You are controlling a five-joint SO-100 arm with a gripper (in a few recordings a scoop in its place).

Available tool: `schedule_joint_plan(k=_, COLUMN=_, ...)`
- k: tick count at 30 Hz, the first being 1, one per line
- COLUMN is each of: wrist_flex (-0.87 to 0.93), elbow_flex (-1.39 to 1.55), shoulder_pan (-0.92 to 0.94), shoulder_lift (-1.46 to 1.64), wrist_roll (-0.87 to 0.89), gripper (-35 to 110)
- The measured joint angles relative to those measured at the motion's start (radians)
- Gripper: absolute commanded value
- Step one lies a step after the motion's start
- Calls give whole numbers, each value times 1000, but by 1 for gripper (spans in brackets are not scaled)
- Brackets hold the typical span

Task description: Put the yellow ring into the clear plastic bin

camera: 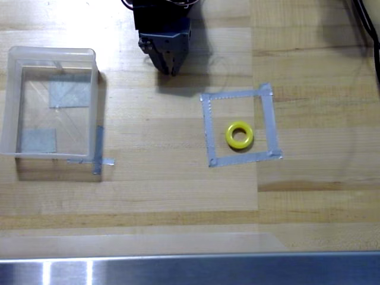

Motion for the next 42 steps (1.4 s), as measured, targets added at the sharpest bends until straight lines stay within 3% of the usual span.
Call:
schedule_joint_plan(k=27, wrist_flex=25, elbow_flex=-49, shoulder_pan=-5, shoulder_lift=-9, wrist_roll=-6, gripper=2)
schedule_joint_plan(k=35, wrist_flex=34, elbow_flex=-132, shoulder_pan=-23, shoulder_lift=-9, wrist_roll=83, gripper=2)
schedule_joint_plan(k=42, wrist_flex=-64, elbow_flex=-281, shoulder_pan=-112, shoulder_lift=-250, wrist_roll=127, gripper=2)
